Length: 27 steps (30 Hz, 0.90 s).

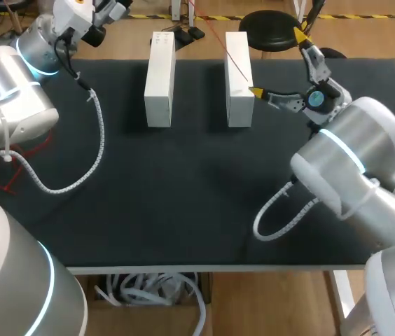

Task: Grab the tape and strap the tape.

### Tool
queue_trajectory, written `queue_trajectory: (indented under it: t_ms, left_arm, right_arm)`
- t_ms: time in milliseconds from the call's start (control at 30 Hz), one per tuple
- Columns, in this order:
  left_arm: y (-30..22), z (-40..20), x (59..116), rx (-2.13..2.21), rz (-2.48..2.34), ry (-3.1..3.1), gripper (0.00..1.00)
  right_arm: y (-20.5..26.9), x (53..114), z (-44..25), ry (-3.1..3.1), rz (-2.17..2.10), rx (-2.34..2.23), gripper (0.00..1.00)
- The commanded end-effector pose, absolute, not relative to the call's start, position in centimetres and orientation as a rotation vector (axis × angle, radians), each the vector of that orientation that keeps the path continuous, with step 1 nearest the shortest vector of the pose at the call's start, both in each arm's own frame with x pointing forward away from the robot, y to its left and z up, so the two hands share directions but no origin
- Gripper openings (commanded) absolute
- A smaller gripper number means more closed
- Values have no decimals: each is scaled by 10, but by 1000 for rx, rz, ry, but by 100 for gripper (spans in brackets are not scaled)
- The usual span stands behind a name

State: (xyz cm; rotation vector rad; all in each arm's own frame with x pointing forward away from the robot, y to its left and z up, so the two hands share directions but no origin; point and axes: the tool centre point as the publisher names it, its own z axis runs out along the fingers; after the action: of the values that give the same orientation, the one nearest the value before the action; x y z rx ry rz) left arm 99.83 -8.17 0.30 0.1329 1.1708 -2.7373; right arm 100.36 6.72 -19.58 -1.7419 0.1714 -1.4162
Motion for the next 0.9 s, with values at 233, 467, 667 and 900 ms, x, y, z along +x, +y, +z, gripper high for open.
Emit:
queue_trajectory:
  t_ms: [233,467,667,900]
  left_arm:
    - [-81,2,999,138,-2739,1169,0]
    - [-81,2,999,138,-2739,1169,0]
    - [-81,2,999,138,-2739,1169,0]
    - [-81,2,999,138,-2739,1169,0]
  right_arm:
    - [92,1032,-203,353,-1575,-1699,100]
    - [104,1053,-212,385,-1578,-1712,100]
    - [108,1067,-225,411,-1608,-1732,100]
    - [103,1085,-226,499,-1675,-1708,100]
